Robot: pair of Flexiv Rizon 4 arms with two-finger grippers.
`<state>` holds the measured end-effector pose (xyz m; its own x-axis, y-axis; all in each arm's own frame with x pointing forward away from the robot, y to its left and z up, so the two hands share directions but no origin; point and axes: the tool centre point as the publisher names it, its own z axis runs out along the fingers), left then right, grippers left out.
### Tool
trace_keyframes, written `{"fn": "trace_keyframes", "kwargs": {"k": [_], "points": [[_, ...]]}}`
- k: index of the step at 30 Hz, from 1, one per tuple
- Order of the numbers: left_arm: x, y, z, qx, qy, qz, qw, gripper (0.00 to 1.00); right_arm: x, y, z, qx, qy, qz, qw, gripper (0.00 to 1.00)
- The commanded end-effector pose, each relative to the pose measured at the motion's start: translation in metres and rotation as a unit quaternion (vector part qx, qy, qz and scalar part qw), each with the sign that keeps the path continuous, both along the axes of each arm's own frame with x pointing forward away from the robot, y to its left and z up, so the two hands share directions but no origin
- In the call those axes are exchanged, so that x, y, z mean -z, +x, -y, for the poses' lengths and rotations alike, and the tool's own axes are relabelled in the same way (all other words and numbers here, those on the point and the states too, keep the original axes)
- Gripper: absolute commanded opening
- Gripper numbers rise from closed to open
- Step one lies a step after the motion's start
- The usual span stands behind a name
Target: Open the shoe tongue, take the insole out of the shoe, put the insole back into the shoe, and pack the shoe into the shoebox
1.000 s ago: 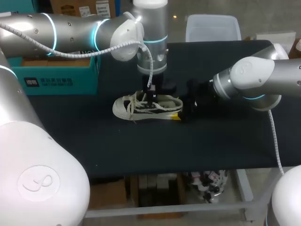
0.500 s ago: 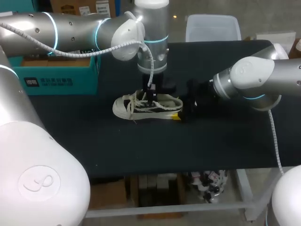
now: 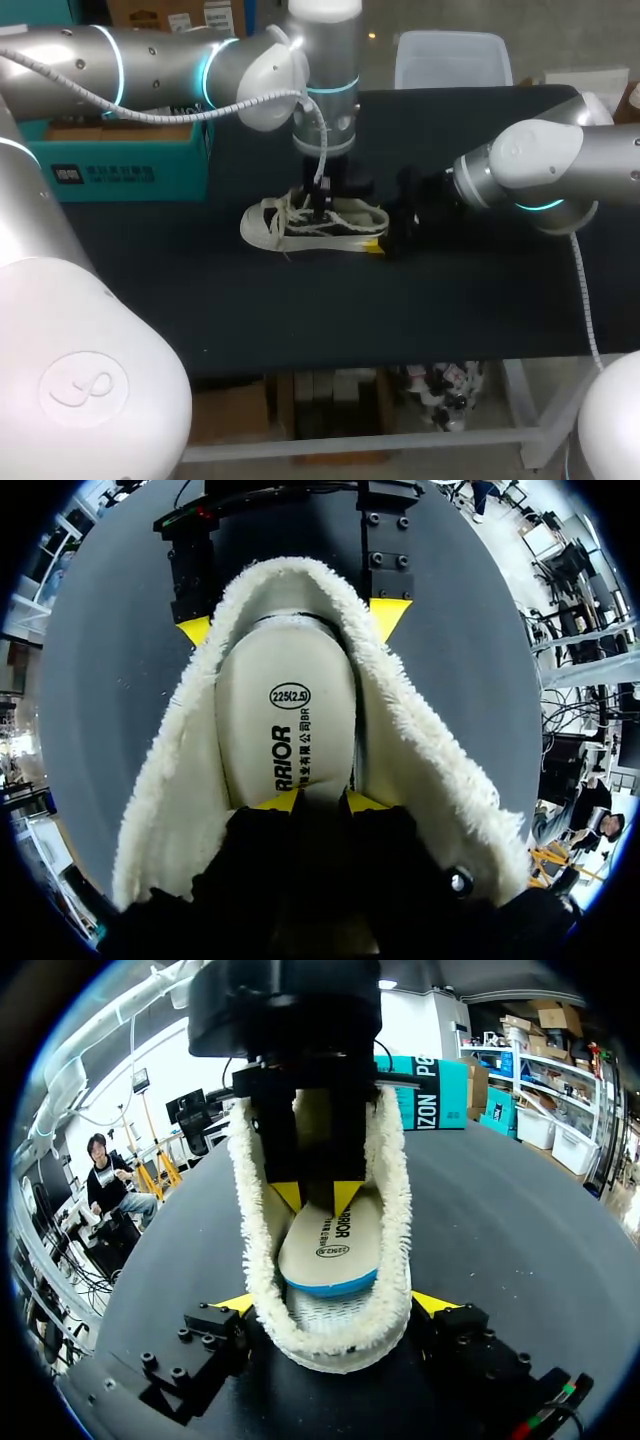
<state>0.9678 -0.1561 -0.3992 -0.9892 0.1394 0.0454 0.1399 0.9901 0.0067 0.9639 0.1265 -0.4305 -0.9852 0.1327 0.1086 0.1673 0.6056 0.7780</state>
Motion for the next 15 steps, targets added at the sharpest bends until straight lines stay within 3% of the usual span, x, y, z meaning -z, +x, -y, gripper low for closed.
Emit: {"fn": "trace_keyframes", "kwargs": {"k": [1,6,15], "points": [[0.143,-0.001,0.0,-0.003,0.005,0.025,1.0,0.29,0.004,-0.002,0.003,-0.004,0.001,-0.002,1.0,0.0],[0.153,0.0,-0.002,-0.005,0.002,0.028,1.0,0.27,0.004,-0.002,0.003,-0.004,0.001,-0.002,1.0,0.0],[0.166,0.014,0.002,-0.017,0.006,0.063,0.998,0.27,0.004,-0.002,0.003,-0.004,0.001,-0.002,1.0,0.0]]}}
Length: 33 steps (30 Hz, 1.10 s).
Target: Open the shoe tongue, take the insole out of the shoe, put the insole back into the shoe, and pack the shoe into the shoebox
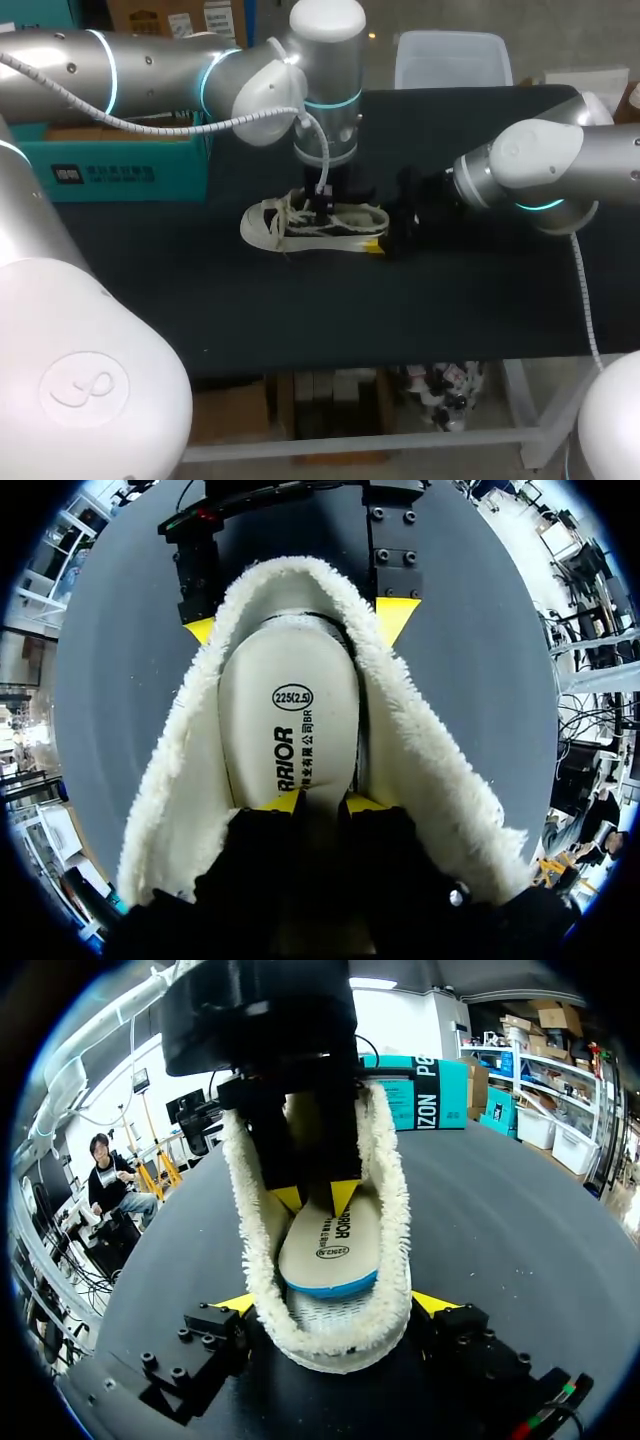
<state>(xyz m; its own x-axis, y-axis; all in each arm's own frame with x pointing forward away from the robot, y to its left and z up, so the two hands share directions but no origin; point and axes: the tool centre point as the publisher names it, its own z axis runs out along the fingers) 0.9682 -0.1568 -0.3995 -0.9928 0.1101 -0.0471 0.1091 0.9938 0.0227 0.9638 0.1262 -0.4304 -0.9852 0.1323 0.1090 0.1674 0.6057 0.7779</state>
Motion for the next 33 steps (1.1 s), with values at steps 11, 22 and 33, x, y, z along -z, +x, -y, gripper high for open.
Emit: {"fn": "trace_keyframes", "kwargs": {"k": [11,22,33], "points": [[0.173,0.047,0.004,-0.011,0.011,0.059,0.998,0.19,0.004,-0.001,0.003,-0.004,0.001,-0.002,1.0,0.0],[0.165,0.068,0.0,-0.012,-0.004,0.066,0.998,0.0,0.004,-0.001,0.003,-0.004,0.001,-0.002,1.0,0.0],[0.123,0.041,0.003,0.001,-0.027,0.087,0.996,0.0,0.004,-0.001,0.003,-0.004,0.001,-0.002,1.0,0.0]]}}
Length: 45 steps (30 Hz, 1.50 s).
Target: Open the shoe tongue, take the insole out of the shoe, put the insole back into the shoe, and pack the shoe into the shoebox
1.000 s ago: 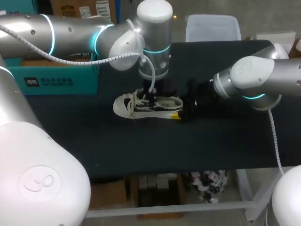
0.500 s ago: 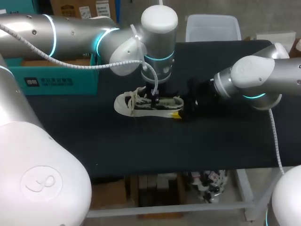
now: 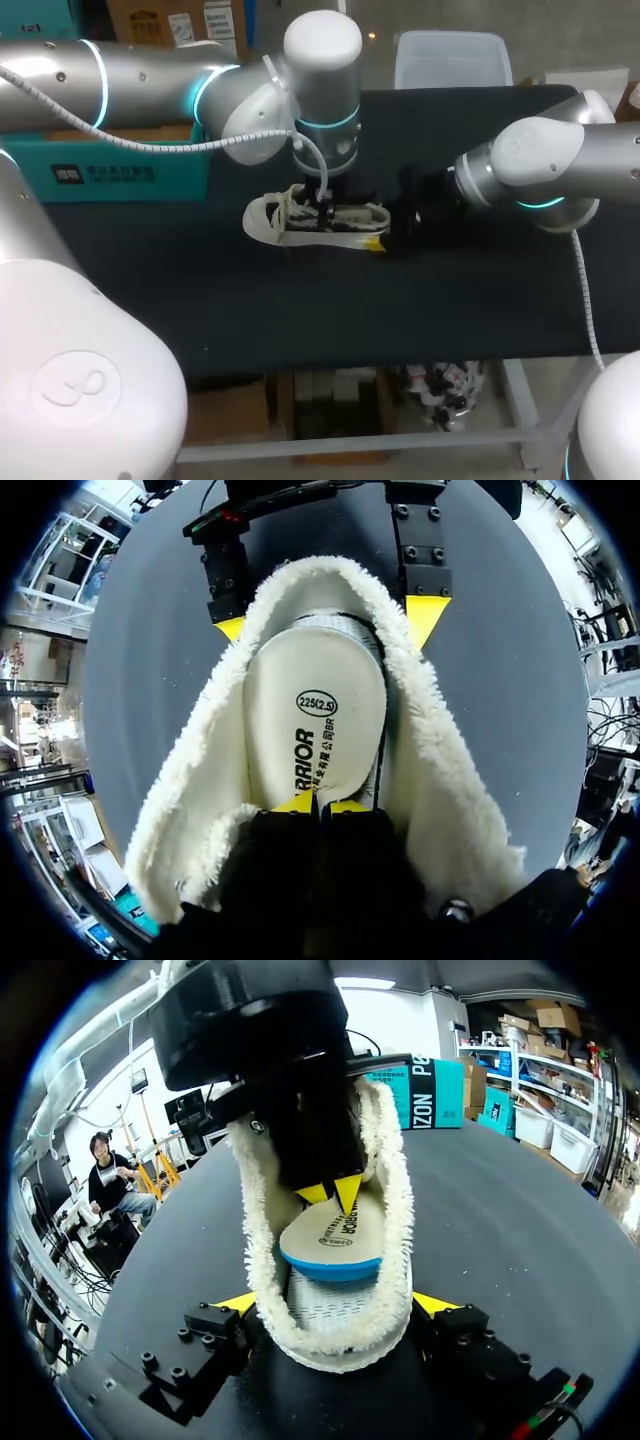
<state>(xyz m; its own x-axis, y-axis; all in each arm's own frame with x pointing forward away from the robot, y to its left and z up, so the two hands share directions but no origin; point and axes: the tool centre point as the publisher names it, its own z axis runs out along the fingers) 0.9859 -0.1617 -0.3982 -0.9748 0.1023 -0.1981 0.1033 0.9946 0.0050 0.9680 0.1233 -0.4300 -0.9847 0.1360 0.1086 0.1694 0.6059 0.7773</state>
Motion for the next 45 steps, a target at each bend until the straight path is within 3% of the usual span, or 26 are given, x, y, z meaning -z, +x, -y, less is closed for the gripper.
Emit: {"fn": "trace_keyframes", "kwargs": {"k": [1,11,27,45], "points": [[0.118,0.021,-0.001,0.003,-0.015,0.017,1.0,0.0,0.005,-0.006,0.0,-0.005,0.002,-0.002,1.0,0.0],[0.078,0.004,0.01,0.0,-0.033,0.018,0.999,0.0,0.005,-0.006,0.0,-0.005,0.002,-0.002,1.0,0.0],[0.021,0.035,0.029,-0.026,-0.063,-0.029,0.997,0.0,0.005,-0.006,0.0,-0.005,0.002,-0.002,1.0,0.0],[-0.036,0.017,0.027,0.019,-0.078,-0.068,0.994,0.0,0.005,-0.006,0.0,-0.005,0.002,-0.002,1.0,0.0]]}}
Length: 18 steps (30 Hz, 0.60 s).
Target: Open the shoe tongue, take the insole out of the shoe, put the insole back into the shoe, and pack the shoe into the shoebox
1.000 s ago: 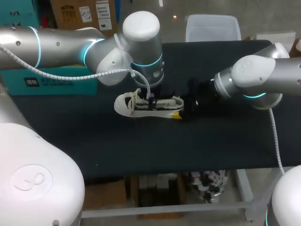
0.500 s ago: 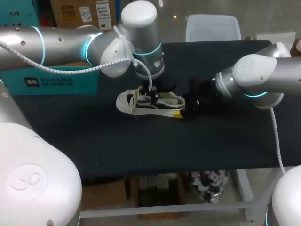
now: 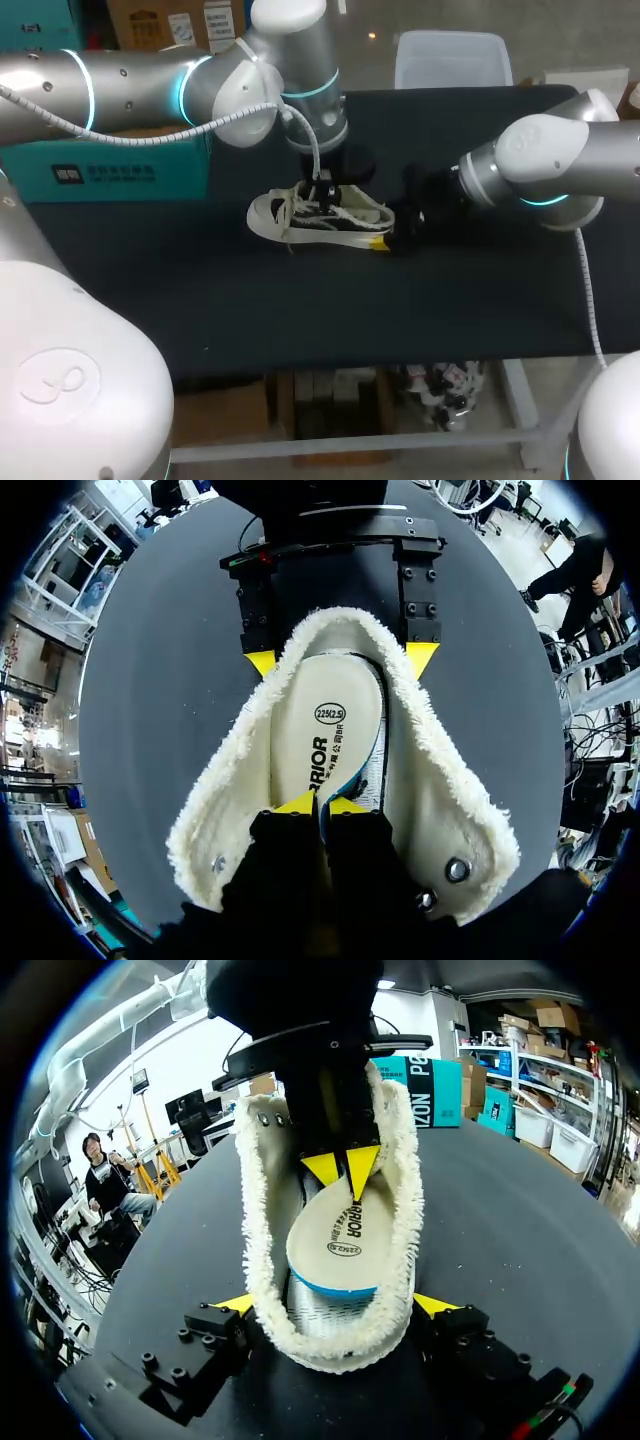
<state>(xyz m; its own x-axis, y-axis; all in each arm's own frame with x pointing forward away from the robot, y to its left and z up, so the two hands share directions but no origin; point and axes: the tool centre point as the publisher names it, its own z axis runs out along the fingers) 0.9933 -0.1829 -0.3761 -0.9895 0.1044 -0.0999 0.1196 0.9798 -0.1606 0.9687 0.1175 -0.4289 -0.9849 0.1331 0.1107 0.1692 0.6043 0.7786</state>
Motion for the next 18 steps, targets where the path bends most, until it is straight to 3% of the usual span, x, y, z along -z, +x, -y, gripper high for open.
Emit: {"fn": "trace_keyframes", "kwargs": {"k": [1,7,18], "points": [[-0.018,0.008,0.007,0.014,-0.002,-0.016,1.0,0.0,0.006,-0.006,-0.006,-0.004,0.001,-0.001,1.0,0.0],[-0.027,0.0,0.01,0.029,-0.006,-0.032,0.999,0.0,0.006,-0.006,-0.006,-0.004,0.001,-0.001,1.0,0.0],[-0.046,-0.013,0.001,0.07,-0.069,-0.087,0.991,0.0,0.006,-0.006,-0.006,-0.004,0.001,-0.001,1.0,0.0]]}}
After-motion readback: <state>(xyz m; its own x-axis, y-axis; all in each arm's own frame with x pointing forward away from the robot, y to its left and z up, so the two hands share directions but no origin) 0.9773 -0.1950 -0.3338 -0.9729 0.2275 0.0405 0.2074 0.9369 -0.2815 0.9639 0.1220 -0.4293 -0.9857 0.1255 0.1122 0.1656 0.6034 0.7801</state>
